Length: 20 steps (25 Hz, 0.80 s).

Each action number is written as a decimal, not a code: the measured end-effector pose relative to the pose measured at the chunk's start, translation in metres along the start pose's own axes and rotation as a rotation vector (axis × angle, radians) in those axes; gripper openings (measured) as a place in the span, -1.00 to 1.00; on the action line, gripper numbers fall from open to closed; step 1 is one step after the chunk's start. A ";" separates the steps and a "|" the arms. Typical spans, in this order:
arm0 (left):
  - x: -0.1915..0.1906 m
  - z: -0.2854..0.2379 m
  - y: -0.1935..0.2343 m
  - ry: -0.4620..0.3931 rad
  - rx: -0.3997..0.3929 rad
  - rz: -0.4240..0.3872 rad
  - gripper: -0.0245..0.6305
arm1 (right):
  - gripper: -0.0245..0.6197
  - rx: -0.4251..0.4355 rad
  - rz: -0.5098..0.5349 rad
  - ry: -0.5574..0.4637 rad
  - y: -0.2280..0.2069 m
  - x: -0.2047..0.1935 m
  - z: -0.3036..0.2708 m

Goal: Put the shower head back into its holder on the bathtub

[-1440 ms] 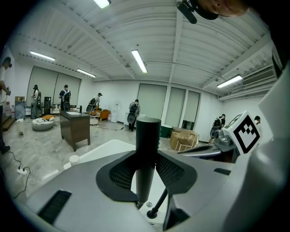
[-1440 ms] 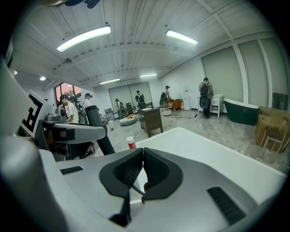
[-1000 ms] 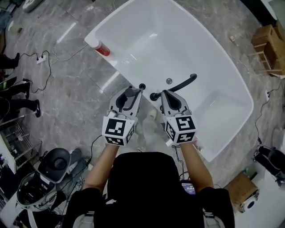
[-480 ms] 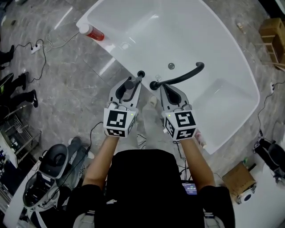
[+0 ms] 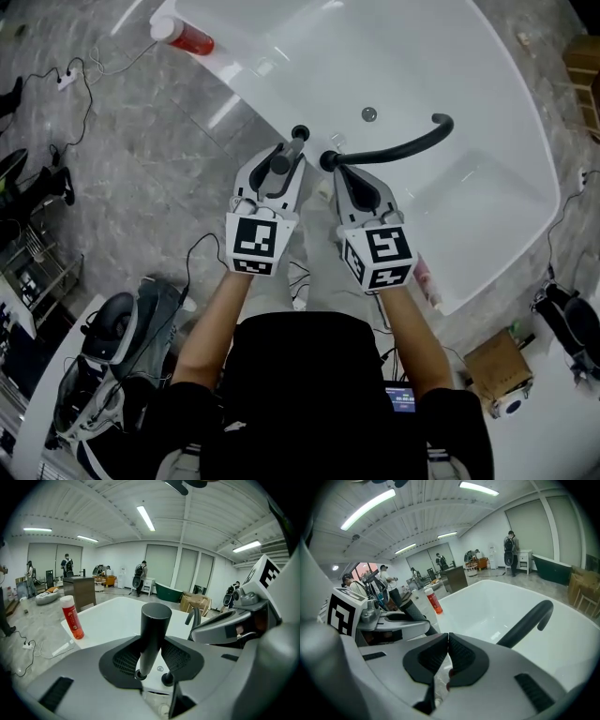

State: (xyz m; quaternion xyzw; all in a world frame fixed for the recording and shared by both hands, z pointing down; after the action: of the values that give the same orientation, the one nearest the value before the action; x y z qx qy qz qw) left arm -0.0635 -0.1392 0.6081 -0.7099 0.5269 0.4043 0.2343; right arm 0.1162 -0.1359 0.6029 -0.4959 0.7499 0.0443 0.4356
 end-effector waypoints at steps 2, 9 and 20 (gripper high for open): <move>-0.007 -0.004 -0.001 0.006 0.001 -0.007 -0.48 | -0.86 0.004 -0.008 0.010 -0.002 -0.006 -0.003; -0.024 -0.024 -0.002 0.024 0.011 -0.025 -0.48 | -0.86 0.007 -0.024 0.033 -0.009 -0.022 -0.016; -0.044 -0.054 0.002 0.065 0.005 -0.062 -0.48 | -0.86 0.004 -0.058 0.059 -0.022 -0.036 -0.034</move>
State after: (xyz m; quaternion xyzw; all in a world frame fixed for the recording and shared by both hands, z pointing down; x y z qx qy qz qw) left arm -0.0531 -0.1565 0.6748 -0.7380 0.5133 0.3722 0.2312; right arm 0.1177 -0.1383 0.6569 -0.5178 0.7477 0.0156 0.4154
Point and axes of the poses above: the fingertips, and each gripper's own axes: z backward along the fingers, y to its left, x out of its top, the point moved 10 cm from there along z, backward along the fingers, and after that the axes turned 5 degrees about x, right-handed, at the moved point
